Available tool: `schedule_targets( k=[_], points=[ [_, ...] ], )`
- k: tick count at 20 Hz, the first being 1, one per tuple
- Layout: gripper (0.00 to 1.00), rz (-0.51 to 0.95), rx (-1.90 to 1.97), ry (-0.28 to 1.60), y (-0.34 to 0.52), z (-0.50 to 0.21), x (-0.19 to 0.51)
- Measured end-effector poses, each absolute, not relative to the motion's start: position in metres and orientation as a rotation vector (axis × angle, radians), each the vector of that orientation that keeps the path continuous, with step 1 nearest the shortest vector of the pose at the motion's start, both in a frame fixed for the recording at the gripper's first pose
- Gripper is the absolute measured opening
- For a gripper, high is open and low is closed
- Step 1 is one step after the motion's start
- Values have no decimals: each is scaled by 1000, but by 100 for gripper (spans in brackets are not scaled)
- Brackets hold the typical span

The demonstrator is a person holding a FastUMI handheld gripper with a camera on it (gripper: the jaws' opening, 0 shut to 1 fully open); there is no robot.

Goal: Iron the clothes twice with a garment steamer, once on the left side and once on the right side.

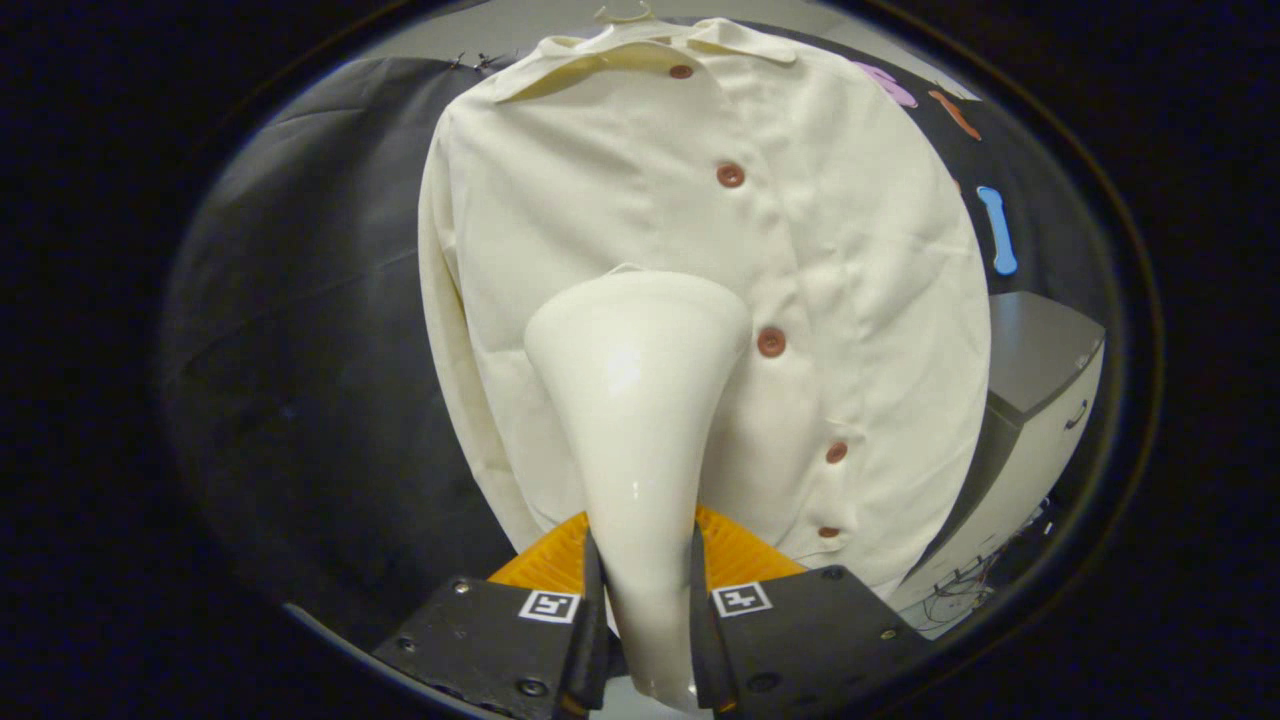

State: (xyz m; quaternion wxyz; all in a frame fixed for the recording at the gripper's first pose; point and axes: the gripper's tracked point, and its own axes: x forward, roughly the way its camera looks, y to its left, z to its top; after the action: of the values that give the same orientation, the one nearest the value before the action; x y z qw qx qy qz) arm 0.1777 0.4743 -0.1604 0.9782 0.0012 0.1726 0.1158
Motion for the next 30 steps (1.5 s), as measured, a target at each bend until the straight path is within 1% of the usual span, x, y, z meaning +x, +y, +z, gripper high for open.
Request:
schedule_targets(
  k=[6, 14, 27, 30],
  points=[
    [34, 224, -25, 414, 467, -209, 180],
    [34, 217, -87, 560, 450, -293, 180],
    [35, 247, -148, 737, 439, -367, 162],
    [35, 265, -132, 739, 434, -364, 150]
  ],
)
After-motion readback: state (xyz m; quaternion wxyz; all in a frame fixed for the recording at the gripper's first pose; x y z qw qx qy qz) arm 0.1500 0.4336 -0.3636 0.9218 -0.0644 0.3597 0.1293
